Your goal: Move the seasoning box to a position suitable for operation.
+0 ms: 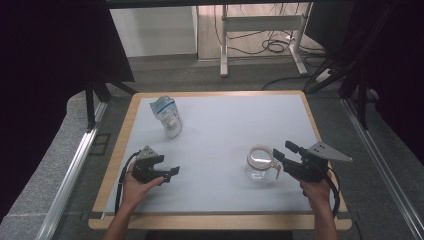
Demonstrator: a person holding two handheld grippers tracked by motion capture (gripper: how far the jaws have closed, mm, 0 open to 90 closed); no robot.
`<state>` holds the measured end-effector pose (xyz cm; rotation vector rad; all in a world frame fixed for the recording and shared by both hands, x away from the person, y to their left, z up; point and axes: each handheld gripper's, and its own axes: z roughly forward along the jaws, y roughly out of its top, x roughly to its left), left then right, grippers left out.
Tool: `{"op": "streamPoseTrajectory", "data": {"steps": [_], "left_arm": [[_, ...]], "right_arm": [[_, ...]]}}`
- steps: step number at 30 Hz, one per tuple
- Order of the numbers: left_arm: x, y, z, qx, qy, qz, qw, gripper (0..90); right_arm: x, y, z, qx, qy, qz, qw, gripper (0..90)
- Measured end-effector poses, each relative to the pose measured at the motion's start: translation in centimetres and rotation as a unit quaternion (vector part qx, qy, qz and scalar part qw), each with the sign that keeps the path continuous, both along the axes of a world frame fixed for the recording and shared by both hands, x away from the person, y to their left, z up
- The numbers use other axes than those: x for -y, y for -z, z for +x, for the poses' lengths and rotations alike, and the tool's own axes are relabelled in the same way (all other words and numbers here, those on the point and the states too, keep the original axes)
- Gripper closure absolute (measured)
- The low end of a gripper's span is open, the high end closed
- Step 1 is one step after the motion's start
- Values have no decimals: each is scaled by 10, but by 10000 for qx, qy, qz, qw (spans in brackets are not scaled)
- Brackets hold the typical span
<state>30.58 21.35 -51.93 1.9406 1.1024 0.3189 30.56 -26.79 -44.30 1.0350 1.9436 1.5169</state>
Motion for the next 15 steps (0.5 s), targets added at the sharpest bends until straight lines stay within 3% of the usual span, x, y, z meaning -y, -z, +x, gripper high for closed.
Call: {"op": "streamPoseTrajectory", "data": {"steps": [10,15], "left_arm": [[1,-2,-1,59,25,-67,10000,191],[3,-2,-2,98,37,-69,9999,190]], "right_arm": [[2,-2,-13,-53,198,-281,9994,863],[1,0,-14,-120,176,-297,9993,898]]}}
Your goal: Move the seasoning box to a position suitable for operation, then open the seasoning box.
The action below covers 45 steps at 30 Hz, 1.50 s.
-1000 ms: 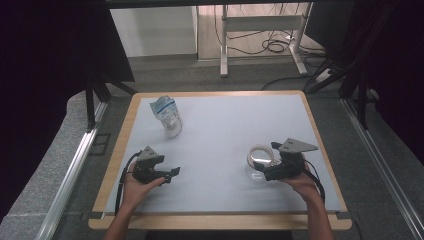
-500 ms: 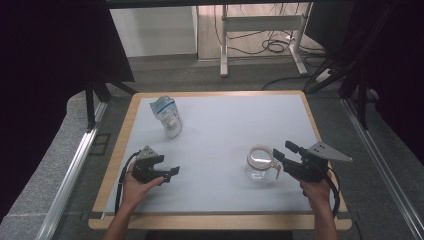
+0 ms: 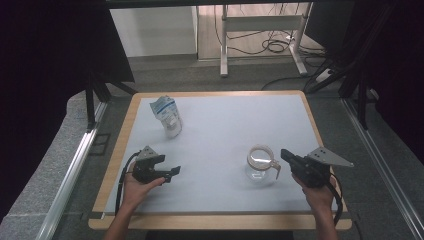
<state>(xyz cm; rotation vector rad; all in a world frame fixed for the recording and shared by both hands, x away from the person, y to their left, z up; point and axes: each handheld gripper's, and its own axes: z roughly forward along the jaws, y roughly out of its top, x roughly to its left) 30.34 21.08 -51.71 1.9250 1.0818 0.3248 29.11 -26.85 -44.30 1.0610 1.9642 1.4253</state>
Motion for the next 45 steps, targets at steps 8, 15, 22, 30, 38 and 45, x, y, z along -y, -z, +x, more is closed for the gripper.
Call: {"op": "streamPoseTrajectory", "data": {"steps": [8,15,22,30,38,45], "left_arm": [[8,-1,0,57,68,19,10000,196],[16,-2,1,108,138,40,9998,205],[21,-1,3,105,182,55,9998,216],[32,-2,4,105,234,-93,9996,277],[59,-12,14,26,653,-261,9975,544],[106,-27,30,54,1262,-411,9911,872]], "right_arm": [[-9,6,-1,-94,-6,-234,9997,900],[-14,13,-3,-145,61,-339,9993,900],[-13,16,-5,-205,143,-366,9990,900],[-10,18,-8,-181,146,-250,9994,900],[-10,19,-10,-179,149,-207,9995,900],[-9,20,-10,-158,123,-210,9996,900]]}}
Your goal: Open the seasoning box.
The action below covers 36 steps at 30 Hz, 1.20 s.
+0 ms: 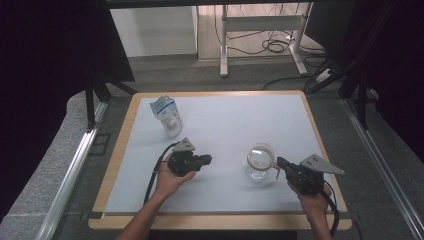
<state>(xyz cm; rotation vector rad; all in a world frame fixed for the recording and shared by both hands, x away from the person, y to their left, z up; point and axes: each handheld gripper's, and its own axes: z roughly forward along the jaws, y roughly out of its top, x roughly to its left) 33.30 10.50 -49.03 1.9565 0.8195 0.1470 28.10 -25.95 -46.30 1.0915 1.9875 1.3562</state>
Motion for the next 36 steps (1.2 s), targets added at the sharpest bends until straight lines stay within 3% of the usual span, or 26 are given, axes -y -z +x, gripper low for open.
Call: {"op": "streamPoseTrajectory", "data": {"steps": [6,12,17,26,31,36], "left_arm": [[41,-11,11,-9,477,-41,9989,897],[75,-22,20,33,758,-29,9971,897],[93,-25,25,30,884,39,9961,899],[96,-38,21,122,968,-3,9952,900],[98,-45,20,147,1058,19,9943,900],[102,-51,19,142,1120,3,9936,900]], "right_arm": [[0,1,-1,19,29,8,10000,900],[0,1,-2,34,51,9,10000,900],[2,1,-3,15,75,32,10000,900],[0,-1,-12,115,21,100,9999,900],[-14,2,-27,110,-286,128,9994,899],[-33,21,-39,-43,-617,-59,9981,882]]}}
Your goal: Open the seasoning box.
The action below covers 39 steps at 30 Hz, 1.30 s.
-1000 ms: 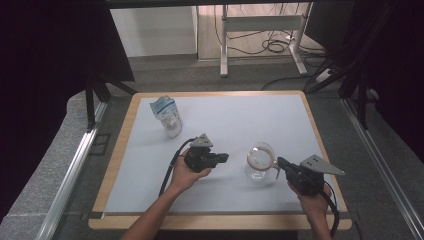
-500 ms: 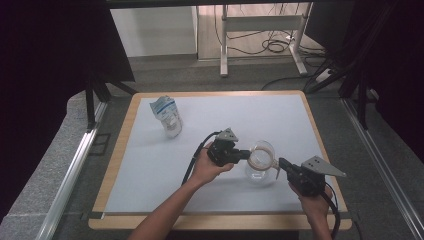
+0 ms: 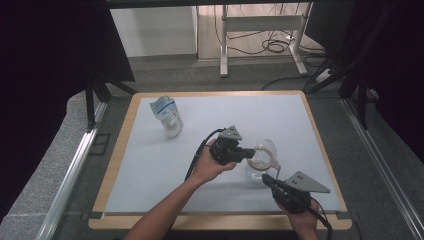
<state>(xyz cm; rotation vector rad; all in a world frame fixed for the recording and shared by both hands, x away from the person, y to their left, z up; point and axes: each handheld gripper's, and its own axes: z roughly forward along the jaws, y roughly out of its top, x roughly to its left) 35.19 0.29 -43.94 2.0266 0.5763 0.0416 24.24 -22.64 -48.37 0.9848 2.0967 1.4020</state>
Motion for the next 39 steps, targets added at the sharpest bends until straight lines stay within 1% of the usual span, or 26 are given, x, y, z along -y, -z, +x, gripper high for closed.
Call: {"op": "streamPoseTrajectory", "data": {"steps": [1,2,5,6,8,10,13,15,18,20,23,24,27,28,31,33,34,36,39], "left_arm": [[1,-2,0,8,18,31,10000,900],[2,-3,-1,31,21,15,10000,900],[7,-8,-2,59,90,37,9999,900],[9,-10,-3,79,104,37,9999,900],[14,-13,-4,85,141,28,9999,900],[19,-17,-5,134,199,71,9997,900],[30,-23,-8,208,346,151,9991,900],[37,-26,-11,246,414,147,9987,900],[47,-30,-15,302,546,212,9978,900],[52,-29,-16,300,581,207,9976,900],[53,-29,-17,302,581,199,9977,899],[51,-29,-17,321,573,213,9976,899],[39,-29,-17,336,476,86,9983,888],[35,-29,-17,356,449,68,9983,865],[13,-27,-19,382,249,-57,9989,794],[-5,-24,-20,410,49,-124,9991,693],[-13,-22,-21,395,-9,-129,9991,671],[-28,-18,-21,394,-141,-121,9990,610],[-47,-10,-23,376,-342,-91,9987,470]], "right_arm": [[-4,6,-1,-69,-79,-28,9999,868],[-8,11,-1,-114,-144,-87,9998,854],[-20,24,1,-213,-287,-193,9992,799],[-24,28,2,-245,-326,-183,9990,775],[-31,34,3,-299,-436,-239,9983,741],[-38,39,4,-375,-519,-295,9975,718],[-43,44,4,-395,-584,-383,9968,702],[-44,46,4,-436,-578,-382,9966,697],[-44,49,6,-450,-563,-402,9966,687],[-44,50,6,-447,-544,-419,9966,679],[-43,52,7,-467,-517,-415,9967,674],[-43,52,7,-469,-510,-406,9968,673],[-43,51,7,-458,-495,-340,9971,657],[-43,50,7,-453,-489,-328,9972,643],[-46,49,7,-438,-504,-327,9972,612],[-48,49,8,-433,-520,-348,9971,603],[-49,49,9,-438,-514,-340,9971,599],[-50,49,9,-455,-531,-307,9971,586],[-54,48,11,-407,-565,-293,9971,551]]}}
